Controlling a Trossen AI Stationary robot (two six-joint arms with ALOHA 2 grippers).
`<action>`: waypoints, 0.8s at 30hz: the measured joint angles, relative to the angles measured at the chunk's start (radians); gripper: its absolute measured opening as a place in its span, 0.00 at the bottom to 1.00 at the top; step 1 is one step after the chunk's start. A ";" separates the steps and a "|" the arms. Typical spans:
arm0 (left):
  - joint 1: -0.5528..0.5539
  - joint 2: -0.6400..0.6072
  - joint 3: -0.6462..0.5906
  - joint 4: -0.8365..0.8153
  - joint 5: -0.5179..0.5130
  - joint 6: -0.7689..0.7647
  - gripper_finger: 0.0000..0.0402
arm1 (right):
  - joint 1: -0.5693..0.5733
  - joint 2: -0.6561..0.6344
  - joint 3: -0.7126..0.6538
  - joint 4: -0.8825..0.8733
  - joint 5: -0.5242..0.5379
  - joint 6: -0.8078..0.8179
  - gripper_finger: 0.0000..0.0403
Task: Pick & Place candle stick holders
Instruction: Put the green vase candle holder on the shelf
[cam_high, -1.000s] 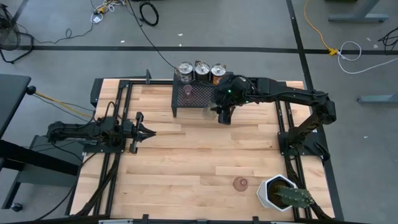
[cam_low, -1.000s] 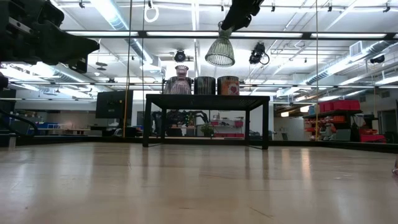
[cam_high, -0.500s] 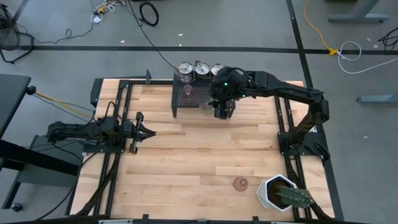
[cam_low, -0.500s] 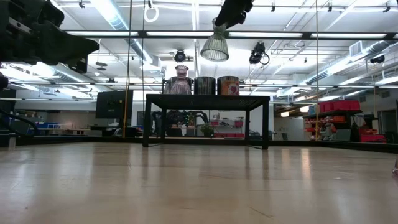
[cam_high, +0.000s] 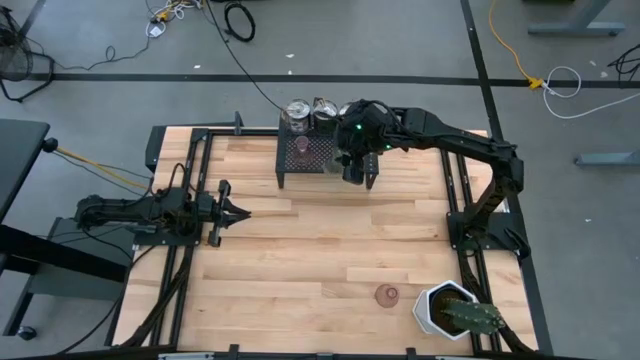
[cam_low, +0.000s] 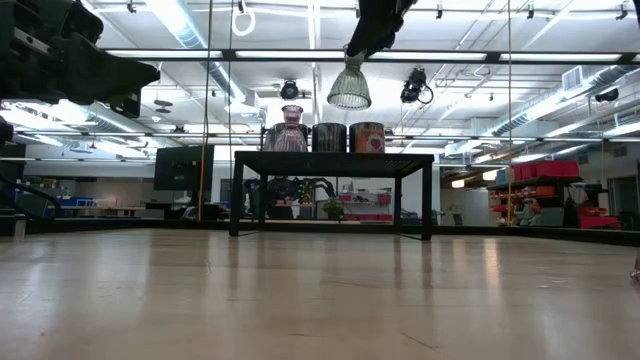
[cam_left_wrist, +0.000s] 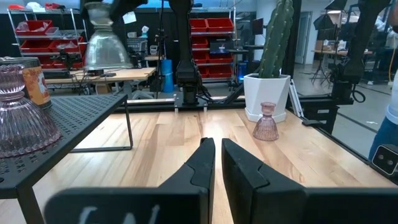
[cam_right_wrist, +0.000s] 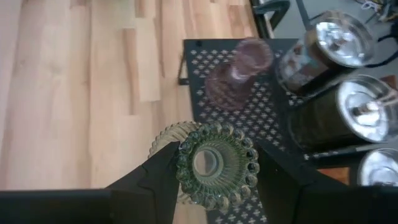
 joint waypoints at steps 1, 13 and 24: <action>0.000 0.000 0.000 0.000 0.000 0.000 0.09 | -0.006 0.003 0.000 0.003 0.000 0.000 0.44; 0.000 0.000 0.000 0.000 0.000 0.000 0.09 | -0.049 0.079 0.000 0.001 0.060 -0.044 0.44; 0.000 0.000 0.000 0.000 0.000 0.000 0.09 | -0.048 0.104 0.000 0.025 0.060 -0.057 0.44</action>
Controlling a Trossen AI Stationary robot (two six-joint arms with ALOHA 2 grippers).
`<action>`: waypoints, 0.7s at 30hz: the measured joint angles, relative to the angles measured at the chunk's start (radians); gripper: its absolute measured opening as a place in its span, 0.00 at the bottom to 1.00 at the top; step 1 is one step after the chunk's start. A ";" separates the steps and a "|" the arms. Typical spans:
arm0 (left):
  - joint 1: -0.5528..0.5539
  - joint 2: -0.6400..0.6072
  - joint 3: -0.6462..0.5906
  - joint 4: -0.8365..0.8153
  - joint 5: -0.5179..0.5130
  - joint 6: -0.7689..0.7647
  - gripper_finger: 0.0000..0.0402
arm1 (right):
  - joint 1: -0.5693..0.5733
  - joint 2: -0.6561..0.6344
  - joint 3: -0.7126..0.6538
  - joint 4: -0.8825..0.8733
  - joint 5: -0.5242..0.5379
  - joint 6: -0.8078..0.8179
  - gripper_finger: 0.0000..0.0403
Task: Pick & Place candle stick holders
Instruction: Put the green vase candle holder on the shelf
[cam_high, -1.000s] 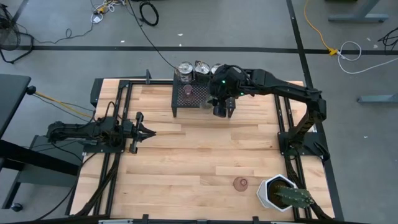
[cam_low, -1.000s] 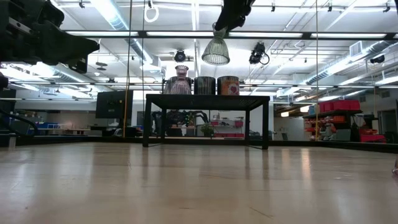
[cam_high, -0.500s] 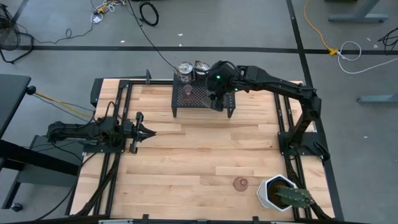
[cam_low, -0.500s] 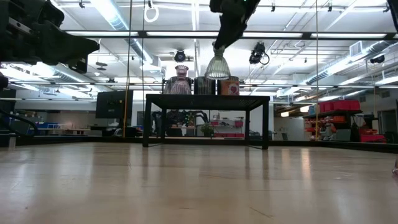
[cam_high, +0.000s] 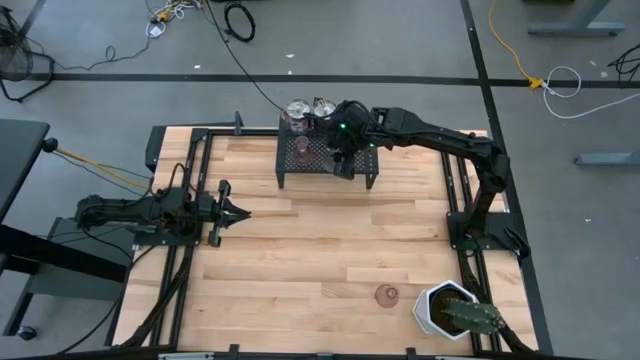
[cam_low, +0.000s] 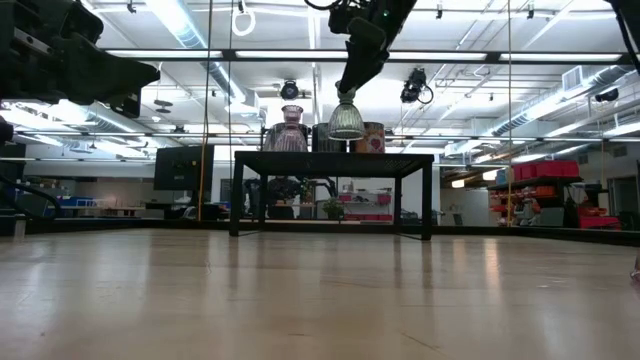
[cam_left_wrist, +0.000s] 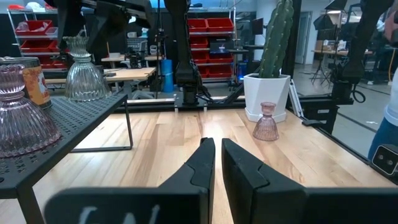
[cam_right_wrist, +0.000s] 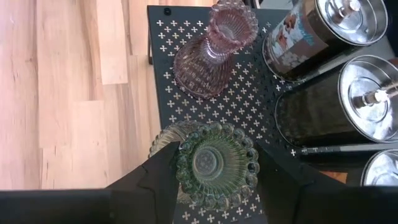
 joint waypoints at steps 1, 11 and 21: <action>0.000 0.000 0.000 0.000 0.000 0.000 0.09 | 0.000 0.000 0.000 0.000 0.000 0.000 0.44; 0.000 0.000 0.000 0.000 0.000 0.000 0.09 | -0.003 0.000 0.038 -0.040 0.000 0.002 0.44; 0.000 0.000 0.000 0.000 0.000 0.000 0.09 | -0.004 0.000 0.110 -0.060 0.000 0.005 0.44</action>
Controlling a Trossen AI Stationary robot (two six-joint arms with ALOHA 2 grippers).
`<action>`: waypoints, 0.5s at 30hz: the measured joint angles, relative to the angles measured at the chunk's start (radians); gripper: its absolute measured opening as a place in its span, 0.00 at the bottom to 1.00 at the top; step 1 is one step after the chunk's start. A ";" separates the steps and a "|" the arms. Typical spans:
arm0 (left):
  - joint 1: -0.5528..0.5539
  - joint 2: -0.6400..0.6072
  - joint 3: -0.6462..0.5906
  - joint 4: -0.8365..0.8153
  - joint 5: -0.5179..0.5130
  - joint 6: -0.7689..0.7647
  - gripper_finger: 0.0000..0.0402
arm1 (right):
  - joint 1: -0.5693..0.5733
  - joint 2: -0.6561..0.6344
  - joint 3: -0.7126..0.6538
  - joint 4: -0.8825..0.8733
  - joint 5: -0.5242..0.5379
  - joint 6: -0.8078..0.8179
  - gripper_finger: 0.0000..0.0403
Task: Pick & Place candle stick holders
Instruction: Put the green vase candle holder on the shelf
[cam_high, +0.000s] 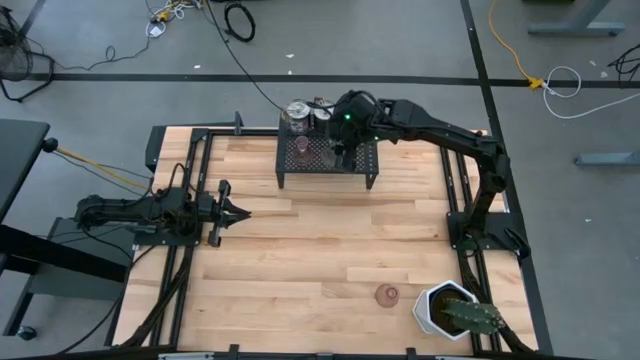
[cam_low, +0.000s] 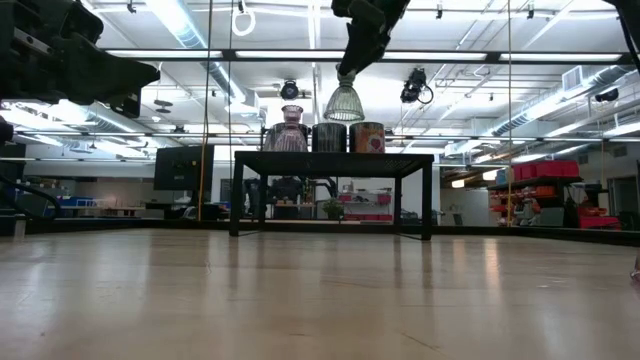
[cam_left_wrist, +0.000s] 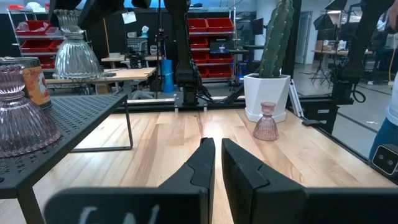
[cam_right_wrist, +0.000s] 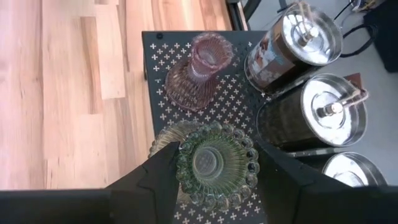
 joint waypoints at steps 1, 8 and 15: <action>0.000 0.000 0.000 0.000 0.000 0.000 0.09 | 0.000 0.000 0.003 0.002 0.000 0.000 0.44; 0.000 0.000 0.000 0.000 0.000 0.000 0.09 | -0.003 0.018 0.004 0.005 0.000 0.000 0.44; 0.000 0.000 0.000 0.000 0.000 0.000 0.09 | -0.013 0.066 0.004 0.012 0.000 -0.019 0.44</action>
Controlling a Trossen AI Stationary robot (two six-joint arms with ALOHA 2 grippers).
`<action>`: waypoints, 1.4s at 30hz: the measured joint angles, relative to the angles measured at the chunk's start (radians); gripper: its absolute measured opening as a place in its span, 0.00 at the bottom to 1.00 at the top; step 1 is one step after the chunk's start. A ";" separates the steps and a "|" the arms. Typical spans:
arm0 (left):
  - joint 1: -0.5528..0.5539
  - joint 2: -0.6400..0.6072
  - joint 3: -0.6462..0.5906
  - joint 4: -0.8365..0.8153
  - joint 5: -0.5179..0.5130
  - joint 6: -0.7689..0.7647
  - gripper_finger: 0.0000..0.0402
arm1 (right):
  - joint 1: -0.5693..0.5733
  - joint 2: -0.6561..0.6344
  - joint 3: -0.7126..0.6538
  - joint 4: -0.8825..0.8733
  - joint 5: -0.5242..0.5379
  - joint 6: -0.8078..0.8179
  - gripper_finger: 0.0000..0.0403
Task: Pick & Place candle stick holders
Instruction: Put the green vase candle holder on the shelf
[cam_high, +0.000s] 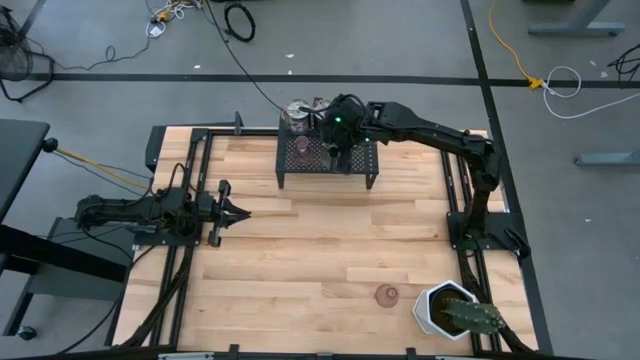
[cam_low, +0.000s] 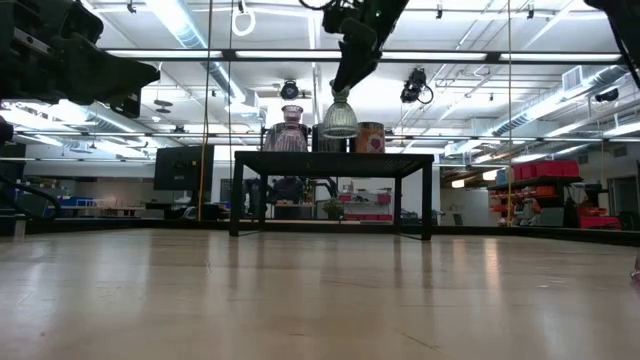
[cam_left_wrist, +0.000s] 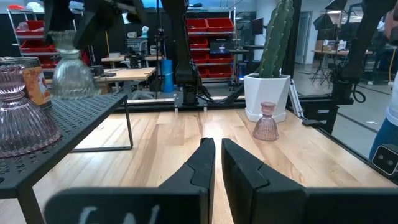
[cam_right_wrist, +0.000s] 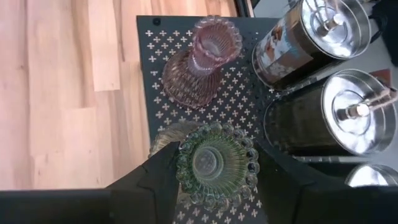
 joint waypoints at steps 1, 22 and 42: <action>0.000 0.000 0.000 0.000 0.000 0.000 0.09 | -0.003 0.006 0.000 0.003 0.000 0.000 0.44; 0.000 0.000 0.000 0.000 0.000 0.000 0.09 | -0.030 0.056 0.000 0.058 0.000 0.000 0.44; 0.000 0.000 0.000 0.000 0.000 0.000 0.09 | -0.039 0.056 0.000 0.051 -0.001 0.027 0.44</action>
